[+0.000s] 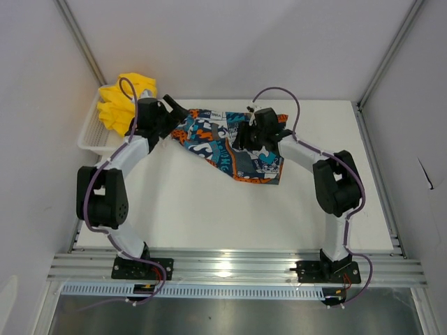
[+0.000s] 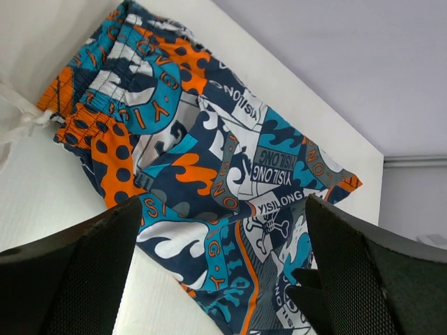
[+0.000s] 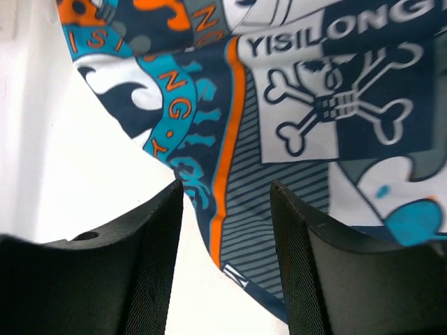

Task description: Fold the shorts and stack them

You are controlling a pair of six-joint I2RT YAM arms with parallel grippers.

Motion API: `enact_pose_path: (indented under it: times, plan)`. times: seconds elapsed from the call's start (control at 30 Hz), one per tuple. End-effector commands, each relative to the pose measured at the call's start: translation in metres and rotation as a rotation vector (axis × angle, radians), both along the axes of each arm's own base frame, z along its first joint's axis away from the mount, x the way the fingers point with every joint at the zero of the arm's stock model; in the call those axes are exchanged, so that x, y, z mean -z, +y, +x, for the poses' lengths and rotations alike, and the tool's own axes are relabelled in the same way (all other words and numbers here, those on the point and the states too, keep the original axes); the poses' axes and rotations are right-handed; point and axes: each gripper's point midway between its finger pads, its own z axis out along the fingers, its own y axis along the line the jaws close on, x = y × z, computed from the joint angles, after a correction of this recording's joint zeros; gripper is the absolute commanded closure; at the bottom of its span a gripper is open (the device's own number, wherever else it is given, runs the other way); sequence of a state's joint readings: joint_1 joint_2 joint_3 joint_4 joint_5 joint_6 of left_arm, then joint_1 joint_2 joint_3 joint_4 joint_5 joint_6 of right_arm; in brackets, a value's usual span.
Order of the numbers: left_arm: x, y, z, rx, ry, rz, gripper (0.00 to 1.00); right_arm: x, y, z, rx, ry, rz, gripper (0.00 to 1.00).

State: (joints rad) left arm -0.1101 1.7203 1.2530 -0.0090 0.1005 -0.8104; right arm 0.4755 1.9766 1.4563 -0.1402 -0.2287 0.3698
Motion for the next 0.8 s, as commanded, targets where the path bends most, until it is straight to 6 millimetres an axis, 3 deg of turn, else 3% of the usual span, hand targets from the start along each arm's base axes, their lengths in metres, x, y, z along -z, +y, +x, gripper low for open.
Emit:
enact_pose_path:
  times: [0.0,0.27,0.4,0.47,0.5,0.57,0.63,0.73,0.77]
  plan:
    - [-0.035,0.004,-0.011,-0.004,-0.1,0.065,0.01,0.013,0.014,-0.011,-0.029,0.019,0.016,0.46]
    - [-0.042,0.001,-0.028,-0.002,-0.12,0.098,0.01,0.062,0.011,-0.04,-0.052,0.131,-0.075,0.53]
    - [-0.036,-0.003,-0.035,0.006,-0.11,0.109,0.01,0.089,-0.005,-0.063,-0.071,0.209,-0.152,0.61]
    - [-0.034,-0.004,-0.038,0.012,-0.107,0.115,0.01,0.09,-0.014,-0.071,-0.073,0.216,-0.176,0.65]
    - [-0.028,-0.005,-0.041,0.017,-0.097,0.118,0.01,0.102,-0.026,-0.087,-0.078,0.252,-0.214,0.66]
    - [-0.027,-0.005,-0.043,0.021,-0.095,0.123,0.01,0.098,-0.044,-0.095,-0.058,0.243,-0.258,0.66]
    - [-0.017,0.0,-0.048,-0.001,-0.077,0.145,0.01,0.11,-0.074,-0.111,-0.033,0.29,-0.308,0.67]
    - [-0.009,0.002,-0.057,-0.011,-0.068,0.15,0.01,0.105,-0.119,-0.12,0.031,0.318,-0.328,0.67]
    - [-0.018,0.001,-0.059,-0.014,-0.096,0.145,0.01,0.102,-0.129,-0.12,0.058,0.317,-0.336,0.67]
